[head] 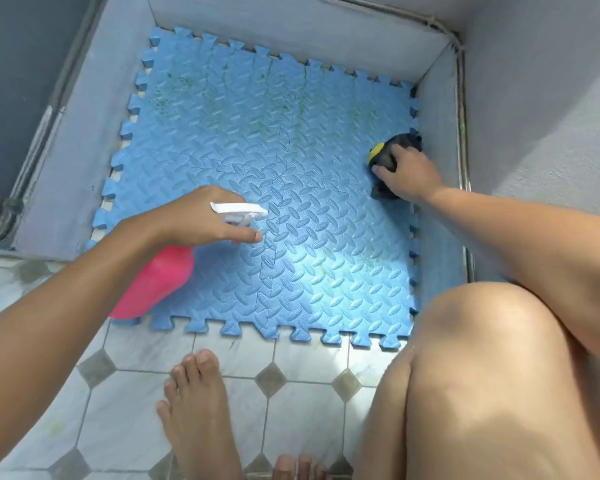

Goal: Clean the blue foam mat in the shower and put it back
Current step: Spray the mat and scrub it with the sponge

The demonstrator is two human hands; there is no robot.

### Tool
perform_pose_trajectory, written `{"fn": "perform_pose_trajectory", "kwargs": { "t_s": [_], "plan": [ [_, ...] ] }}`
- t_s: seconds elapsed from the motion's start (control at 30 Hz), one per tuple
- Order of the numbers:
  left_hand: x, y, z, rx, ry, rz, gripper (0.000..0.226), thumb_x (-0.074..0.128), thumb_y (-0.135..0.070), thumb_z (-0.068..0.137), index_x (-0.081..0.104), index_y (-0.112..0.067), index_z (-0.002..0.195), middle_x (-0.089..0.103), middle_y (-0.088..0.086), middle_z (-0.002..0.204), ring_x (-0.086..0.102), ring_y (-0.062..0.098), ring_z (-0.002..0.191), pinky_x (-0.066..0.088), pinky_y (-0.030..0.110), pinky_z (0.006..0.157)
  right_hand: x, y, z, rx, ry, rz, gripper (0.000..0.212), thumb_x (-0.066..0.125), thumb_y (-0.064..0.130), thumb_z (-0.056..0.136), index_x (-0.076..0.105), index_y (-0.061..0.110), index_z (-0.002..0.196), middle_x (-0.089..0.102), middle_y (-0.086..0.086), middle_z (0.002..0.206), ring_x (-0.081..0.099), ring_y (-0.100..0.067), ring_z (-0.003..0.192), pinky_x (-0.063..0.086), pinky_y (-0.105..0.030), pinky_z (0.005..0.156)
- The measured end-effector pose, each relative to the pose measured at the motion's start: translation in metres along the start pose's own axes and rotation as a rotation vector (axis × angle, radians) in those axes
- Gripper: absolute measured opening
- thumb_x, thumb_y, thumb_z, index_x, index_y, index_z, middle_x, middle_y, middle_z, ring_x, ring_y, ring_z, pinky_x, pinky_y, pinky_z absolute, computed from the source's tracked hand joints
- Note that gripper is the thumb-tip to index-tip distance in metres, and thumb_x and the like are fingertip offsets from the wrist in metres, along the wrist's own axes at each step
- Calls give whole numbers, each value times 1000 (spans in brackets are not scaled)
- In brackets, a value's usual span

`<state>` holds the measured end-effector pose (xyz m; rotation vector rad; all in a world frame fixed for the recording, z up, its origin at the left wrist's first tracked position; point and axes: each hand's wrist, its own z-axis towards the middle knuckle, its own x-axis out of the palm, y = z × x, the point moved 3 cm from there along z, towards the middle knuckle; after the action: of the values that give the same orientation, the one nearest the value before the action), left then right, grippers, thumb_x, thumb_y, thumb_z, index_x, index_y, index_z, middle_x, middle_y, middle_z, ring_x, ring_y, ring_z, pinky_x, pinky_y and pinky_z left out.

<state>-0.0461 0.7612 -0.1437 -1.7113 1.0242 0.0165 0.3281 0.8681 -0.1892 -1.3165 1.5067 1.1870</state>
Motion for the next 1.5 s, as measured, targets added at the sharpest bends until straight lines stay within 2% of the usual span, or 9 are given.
{"fn": "perform_pose_trajectory", "kwargs": {
  "t_s": [0.13, 0.3, 0.47, 0.67, 0.8, 0.93, 1.17, 1.33, 1.5],
  "plan": [
    [21, 1, 3, -7, 105, 78, 57, 79, -60, 64, 47, -12, 59, 47, -6, 49, 48, 15, 47, 38, 30, 55, -5, -7, -3, 49, 1, 75, 66, 23, 68, 98, 56, 11, 89, 56, -7, 93, 51, -30, 91, 38, -40, 80],
    [20, -5, 4, 22, 157, 43, 54, 78, -62, 64, 54, -14, 62, 54, -7, 52, 48, 15, 52, 38, 32, 59, 1, -12, 5, 94, 32, 55, 21, 53, 33, 97, 58, 15, 106, 66, -12, 110, 60, -35, 106, 38, -34, 79],
    [15, -2, 2, -35, -10, -6, 46, 89, -40, 75, 56, -14, 57, 55, 0, 44, 51, 17, 41, 38, 23, 49, 5, 7, -15, 42, 23, 106, 42, 63, 25, 91, 57, 16, 131, 64, -7, 128, 60, -30, 118, 47, -37, 96],
    [6, 2, 6, 4, -38, 1, 56, 76, -68, 61, 65, -13, 61, 68, 3, 58, 60, 19, 57, 47, 34, 65, 41, 118, -109, -740, 232, -47, 39, 63, 36, 89, 60, 25, 127, 61, -2, 115, 62, -25, 103, 48, -32, 77],
    [7, 3, 8, 14, -42, -16, 59, 76, -69, 59, 66, -11, 63, 69, 5, 62, 64, 30, 67, 49, 38, 69, 56, 129, -160, -1370, 644, -379, 34, 69, 39, 82, 64, 23, 112, 59, -6, 107, 62, -31, 93, 40, -29, 61],
    [8, 4, 15, -7, -15, -21, 48, 83, -60, 68, 67, -15, 65, 71, 2, 62, 62, 19, 62, 46, 35, 70, 39, 71, -140, -1205, 791, -539, 32, 68, 43, 83, 60, 24, 107, 58, -3, 106, 61, -29, 84, 37, -34, 59],
    [11, 1, 20, 1, 62, -7, 71, 77, -83, 50, 68, -15, 68, 73, 2, 66, 68, 31, 77, 52, 45, 78, 4, -2, -46, 96, 68, 62, 20, 66, 35, 92, 60, 20, 103, 62, -1, 101, 60, -27, 98, 42, -32, 76],
    [15, -1, 21, 21, 107, 19, 70, 75, -83, 53, 69, -15, 69, 73, 2, 66, 68, 33, 77, 53, 52, 84, 32, 57, -72, -128, 113, 94, 24, 60, 34, 96, 56, 25, 118, 53, -2, 115, 55, -25, 99, 44, -35, 82],
    [5, 9, 21, -84, -107, -45, 73, 80, -77, 52, 70, -10, 78, 72, 7, 67, 61, 22, 63, 50, 36, 70, 54, 135, -103, -511, 132, 119, 27, 62, 39, 94, 60, 26, 117, 53, -3, 109, 54, -28, 103, 49, -40, 84]
  ]
}}
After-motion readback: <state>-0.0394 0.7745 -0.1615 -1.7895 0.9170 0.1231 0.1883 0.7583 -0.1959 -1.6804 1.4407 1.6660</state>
